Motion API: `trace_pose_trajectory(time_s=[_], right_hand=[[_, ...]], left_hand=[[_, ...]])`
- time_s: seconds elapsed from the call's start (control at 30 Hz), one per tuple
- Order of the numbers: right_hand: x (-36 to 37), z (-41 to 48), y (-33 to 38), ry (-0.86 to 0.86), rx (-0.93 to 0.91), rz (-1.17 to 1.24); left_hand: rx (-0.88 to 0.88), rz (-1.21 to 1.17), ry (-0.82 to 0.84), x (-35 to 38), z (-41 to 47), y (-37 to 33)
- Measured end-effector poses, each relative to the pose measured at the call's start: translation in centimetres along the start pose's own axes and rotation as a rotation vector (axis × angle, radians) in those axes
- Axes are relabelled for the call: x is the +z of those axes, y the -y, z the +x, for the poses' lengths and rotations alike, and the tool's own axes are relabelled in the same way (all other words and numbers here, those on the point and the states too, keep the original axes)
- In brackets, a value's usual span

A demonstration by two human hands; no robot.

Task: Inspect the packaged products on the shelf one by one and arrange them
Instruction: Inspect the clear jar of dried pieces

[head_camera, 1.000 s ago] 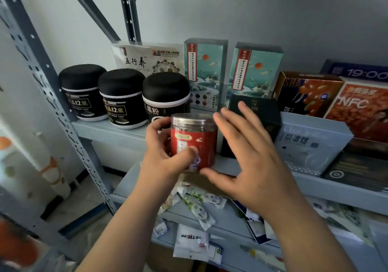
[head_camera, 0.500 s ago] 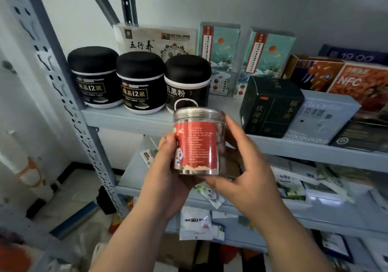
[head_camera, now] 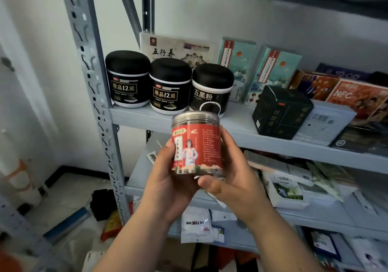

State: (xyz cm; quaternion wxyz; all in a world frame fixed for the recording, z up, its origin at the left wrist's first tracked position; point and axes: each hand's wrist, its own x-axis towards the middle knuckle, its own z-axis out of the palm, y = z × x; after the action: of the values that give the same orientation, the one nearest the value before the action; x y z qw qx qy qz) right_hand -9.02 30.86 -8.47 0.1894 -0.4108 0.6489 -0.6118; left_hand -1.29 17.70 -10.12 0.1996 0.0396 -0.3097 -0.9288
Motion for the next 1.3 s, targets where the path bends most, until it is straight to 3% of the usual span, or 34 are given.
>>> trace_pose_trajectory(time_s=[0.1, 0.2, 0.63, 0.83, 1.03, 1.17, 1.3], right_hand=[[1.0, 0.4, 1.0, 0.081, -0.004, 0.055], [2.1, 0.7, 1.0, 0.033, -0.015, 0.088], [3.5, 2.4, 0.4, 0.002, -0.036, 0.117], [3.0, 3.0, -0.2, -0.052, -0.022, 0.173], [2.5, 4.3, -0.8, -0.086, 0.014, 0.28], [2.2, 5.0, -1.2, -0.095, 0.093, 0.295], [1.6, 5.8, -1.7, -0.015, 0.344, 0.255]], left_hand=[[0.118, 0.022, -0.024, -0.6, -0.1, -0.7], [0.178, 0.016, -0.024, -0.7, -0.7, -1.1], [0.127, 0.19, 0.113, -2.5, -1.6, -3.6], [0.183, 0.41, 0.047, -2.5, -1.2, -4.2], [0.156, 0.391, -0.013, -2.6, -0.6, -4.8], [0.095, 0.415, -0.076, -2.9, -0.5, -4.6], [-0.093, 0.385, -0.184, -2.5, -0.5, -4.5]])
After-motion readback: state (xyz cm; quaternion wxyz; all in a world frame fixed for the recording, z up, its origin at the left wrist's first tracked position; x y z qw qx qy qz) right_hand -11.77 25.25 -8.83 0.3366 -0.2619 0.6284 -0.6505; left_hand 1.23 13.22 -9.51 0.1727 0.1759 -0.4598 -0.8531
